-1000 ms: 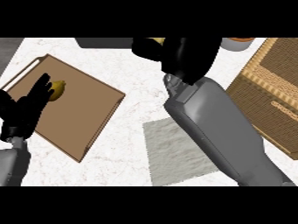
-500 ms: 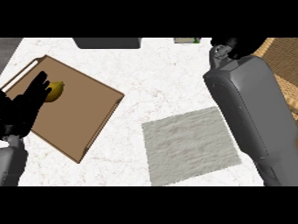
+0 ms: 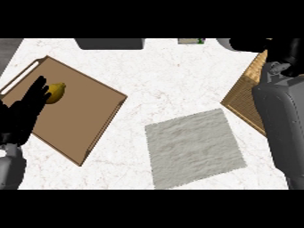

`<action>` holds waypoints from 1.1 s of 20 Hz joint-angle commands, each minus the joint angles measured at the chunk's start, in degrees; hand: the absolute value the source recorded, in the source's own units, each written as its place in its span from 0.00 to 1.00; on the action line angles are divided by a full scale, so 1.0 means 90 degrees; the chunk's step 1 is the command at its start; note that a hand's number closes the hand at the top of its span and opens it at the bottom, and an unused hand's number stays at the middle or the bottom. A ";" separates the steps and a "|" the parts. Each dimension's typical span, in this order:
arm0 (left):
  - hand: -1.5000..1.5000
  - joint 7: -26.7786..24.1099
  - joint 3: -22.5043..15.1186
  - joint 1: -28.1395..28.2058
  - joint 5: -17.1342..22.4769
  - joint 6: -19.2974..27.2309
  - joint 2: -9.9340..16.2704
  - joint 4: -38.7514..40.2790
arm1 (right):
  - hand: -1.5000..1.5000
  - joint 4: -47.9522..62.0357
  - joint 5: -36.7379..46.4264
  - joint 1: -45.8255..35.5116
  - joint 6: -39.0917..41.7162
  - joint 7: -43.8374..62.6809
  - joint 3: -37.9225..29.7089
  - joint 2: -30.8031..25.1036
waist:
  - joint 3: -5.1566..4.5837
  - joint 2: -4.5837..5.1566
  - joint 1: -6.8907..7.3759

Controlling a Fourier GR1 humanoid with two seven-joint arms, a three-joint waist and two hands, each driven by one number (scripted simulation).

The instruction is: Pick the squash from the placemat and place it in the basket

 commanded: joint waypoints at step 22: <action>0.50 -0.0363 0.0102 -0.0147 -0.0140 -0.0146 -0.0134 0.0366 | 0.00 0.0537 -0.1301 0.1202 -0.2341 -0.1726 -0.1473 -0.0329 | -0.0001 0.0012 0.0026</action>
